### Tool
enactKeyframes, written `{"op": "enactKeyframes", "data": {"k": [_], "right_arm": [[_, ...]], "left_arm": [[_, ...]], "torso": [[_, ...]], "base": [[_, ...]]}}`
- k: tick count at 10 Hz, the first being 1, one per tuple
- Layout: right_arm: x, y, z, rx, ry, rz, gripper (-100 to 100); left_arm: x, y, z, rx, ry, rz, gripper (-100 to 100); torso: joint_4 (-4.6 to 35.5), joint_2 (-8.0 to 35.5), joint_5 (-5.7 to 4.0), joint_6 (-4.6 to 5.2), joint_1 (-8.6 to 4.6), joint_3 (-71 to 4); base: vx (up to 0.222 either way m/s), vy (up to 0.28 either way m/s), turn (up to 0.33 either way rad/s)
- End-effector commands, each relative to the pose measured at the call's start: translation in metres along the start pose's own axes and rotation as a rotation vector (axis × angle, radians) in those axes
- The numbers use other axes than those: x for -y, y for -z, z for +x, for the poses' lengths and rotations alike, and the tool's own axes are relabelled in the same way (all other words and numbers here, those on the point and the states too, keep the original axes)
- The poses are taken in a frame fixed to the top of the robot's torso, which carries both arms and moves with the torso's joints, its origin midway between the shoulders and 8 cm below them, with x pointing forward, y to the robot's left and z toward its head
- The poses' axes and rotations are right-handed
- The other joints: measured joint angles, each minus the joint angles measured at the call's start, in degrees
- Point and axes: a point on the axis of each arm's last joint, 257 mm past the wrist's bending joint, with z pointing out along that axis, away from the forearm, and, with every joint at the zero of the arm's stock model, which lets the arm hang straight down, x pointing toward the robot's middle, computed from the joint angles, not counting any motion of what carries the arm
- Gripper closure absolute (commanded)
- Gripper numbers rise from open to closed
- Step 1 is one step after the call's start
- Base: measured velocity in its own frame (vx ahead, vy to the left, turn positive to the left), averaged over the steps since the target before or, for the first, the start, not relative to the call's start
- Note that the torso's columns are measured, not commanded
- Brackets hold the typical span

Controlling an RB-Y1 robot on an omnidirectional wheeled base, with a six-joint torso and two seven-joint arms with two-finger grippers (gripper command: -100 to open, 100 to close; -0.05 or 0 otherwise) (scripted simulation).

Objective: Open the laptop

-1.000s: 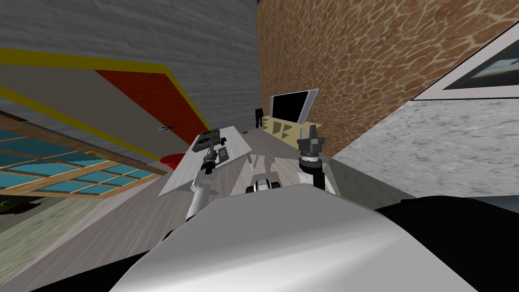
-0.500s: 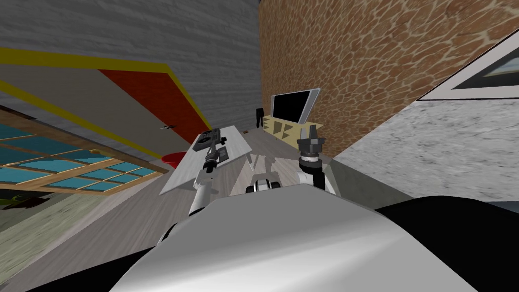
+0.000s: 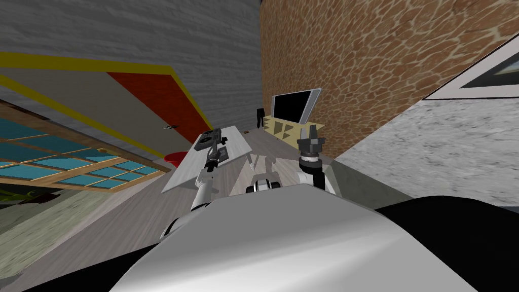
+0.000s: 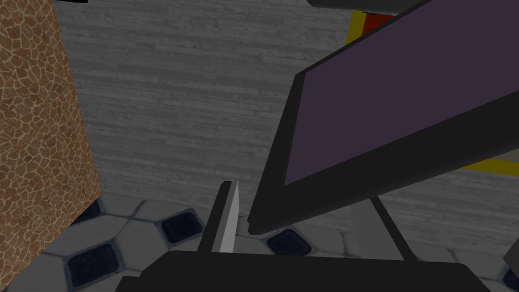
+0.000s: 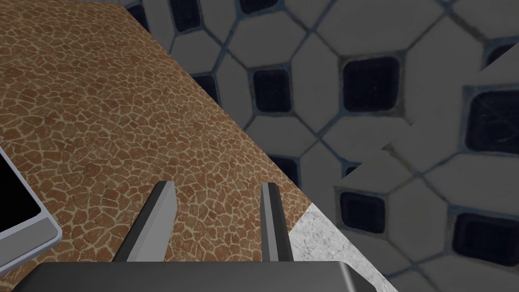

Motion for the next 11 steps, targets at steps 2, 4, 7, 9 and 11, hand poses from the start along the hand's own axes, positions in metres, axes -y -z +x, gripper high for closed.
{"op": "enactKeyframes", "data": {"k": [2,4,7,9,11], "right_arm": [[0.0,0.0,0.0,0.0,0.0,0.0,0],[0.0,0.0,0.0,0.0,0.0,0.0,0],[0.0,0.0,0.0,0.0,0.0,0.0,0],[0.0,0.0,0.0,0.0,0.0,0.0,0],[0.0,0.0,0.0,0.0,0.0,0.0,0]], "left_arm": [[0.01,-0.012,0.009,-0.003,-0.012,0.016,100],[0.004,-0.01,0.026,-0.036,-0.044,0.007,100],[0.013,-0.019,0.033,-0.035,-0.078,0.024,100],[0.019,-0.031,0.012,-0.016,-0.078,0.027,-100],[0.02,-0.039,0.0,-0.015,-0.081,0.02,-100]], "torso": [[0.1,0.0,-0.09,0.03,-0.02,0.0],[0.0,0.0,-0.02,0.04,-0.03,0.0],[0.2,0.1,-0.18,0.04,-0.15,0.1],[0.1,0.1,-0.09,-0.06,0.03,0.0],[0.4,0.4,-0.29,0.14,-0.29,0.2]], "base": [[-0.01,-0.038,0.113],[0.001,-0.011,-0.021],[-0.007,-0.032,0.064],[-0.022,0.0,-0.034],[-0.068,0.008,-0.048]]}}
